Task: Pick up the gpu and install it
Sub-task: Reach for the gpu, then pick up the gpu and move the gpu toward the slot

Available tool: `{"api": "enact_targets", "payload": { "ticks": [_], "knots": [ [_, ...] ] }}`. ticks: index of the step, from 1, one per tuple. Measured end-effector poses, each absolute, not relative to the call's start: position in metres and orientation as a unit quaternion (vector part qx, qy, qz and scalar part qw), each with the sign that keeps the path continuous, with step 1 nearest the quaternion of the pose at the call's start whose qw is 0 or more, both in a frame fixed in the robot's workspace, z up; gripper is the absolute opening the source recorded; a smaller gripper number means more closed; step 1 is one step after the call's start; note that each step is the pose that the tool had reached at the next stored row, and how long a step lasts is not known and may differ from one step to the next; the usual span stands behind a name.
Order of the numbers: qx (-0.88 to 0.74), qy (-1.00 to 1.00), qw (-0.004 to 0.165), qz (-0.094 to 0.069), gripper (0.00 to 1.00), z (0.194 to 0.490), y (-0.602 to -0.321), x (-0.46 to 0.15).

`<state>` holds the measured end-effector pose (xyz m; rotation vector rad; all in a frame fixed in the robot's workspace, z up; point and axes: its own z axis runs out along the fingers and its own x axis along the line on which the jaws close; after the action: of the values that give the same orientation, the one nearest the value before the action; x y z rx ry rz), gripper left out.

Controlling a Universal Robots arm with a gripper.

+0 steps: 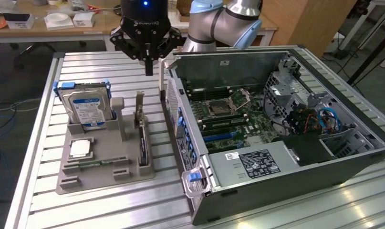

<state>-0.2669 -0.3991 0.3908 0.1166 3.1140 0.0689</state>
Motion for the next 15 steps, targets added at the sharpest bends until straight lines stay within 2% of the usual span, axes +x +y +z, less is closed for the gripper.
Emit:
{"api": "enact_targets", "payload": {
  "ticks": [15],
  "knots": [
    [0.037,0.999,0.012,0.022,0.11,0.391,-0.399,-0.281]
  ]
}}
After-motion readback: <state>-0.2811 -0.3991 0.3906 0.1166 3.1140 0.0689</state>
